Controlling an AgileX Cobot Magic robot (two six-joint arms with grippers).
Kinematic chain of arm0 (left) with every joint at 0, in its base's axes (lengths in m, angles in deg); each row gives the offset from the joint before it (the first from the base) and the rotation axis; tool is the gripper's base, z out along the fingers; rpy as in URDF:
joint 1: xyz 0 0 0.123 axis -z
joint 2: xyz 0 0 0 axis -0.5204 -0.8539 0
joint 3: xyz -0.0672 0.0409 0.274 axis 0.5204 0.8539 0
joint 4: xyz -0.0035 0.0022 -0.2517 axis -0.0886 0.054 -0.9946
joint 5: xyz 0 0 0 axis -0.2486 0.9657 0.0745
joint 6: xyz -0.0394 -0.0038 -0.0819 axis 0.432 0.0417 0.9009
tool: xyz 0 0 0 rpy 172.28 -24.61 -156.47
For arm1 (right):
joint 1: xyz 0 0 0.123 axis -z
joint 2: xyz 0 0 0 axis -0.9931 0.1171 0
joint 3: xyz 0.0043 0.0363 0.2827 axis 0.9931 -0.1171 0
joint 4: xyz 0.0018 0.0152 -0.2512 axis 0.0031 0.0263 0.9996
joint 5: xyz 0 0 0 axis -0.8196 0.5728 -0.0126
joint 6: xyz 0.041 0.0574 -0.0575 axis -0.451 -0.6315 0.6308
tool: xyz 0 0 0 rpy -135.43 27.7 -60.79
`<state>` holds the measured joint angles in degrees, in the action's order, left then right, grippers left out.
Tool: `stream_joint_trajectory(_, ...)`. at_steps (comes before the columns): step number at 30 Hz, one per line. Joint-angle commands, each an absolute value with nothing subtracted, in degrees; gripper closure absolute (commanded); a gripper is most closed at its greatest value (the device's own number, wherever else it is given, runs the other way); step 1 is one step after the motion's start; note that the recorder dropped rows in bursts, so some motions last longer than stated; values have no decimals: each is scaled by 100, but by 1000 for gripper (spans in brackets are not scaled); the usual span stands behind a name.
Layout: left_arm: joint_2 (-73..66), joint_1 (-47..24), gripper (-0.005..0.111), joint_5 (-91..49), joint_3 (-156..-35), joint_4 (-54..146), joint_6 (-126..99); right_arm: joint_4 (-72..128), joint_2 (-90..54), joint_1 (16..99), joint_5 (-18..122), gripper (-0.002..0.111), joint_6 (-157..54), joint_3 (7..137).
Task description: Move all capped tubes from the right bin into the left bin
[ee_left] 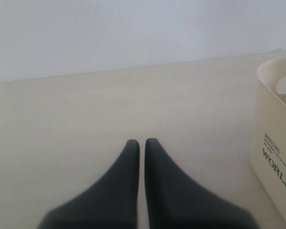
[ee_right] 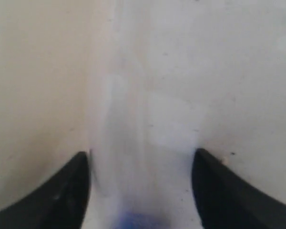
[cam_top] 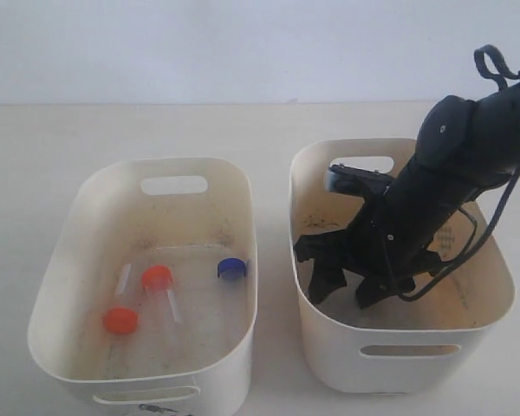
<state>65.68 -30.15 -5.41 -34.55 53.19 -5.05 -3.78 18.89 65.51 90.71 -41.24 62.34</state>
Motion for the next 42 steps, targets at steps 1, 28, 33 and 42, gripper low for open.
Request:
stream_joint_trajectory(1, 6579, -3022, 102, -625, -3475, 5280, -439, -237, 2135, 6545, 8986, 65, -4167, 6126)
stream_joint_trajectory(28, 6579, -3022, 102, -625, -3475, 5280, -439, 1336, 430, 6556, 9044, 108, -5545, 6252)
stream_joint_trajectory(33, 6579, -3022, 102, -625, -3475, 5280, -439, 1684, -550, 6556, 9042, 108, -5945, 6252)
stream_joint_trajectory(42, 6579, -3022, 102, -625, -3475, 5280, -439, 35, -1899, 6447, 8104, 108, -5806, 6252)
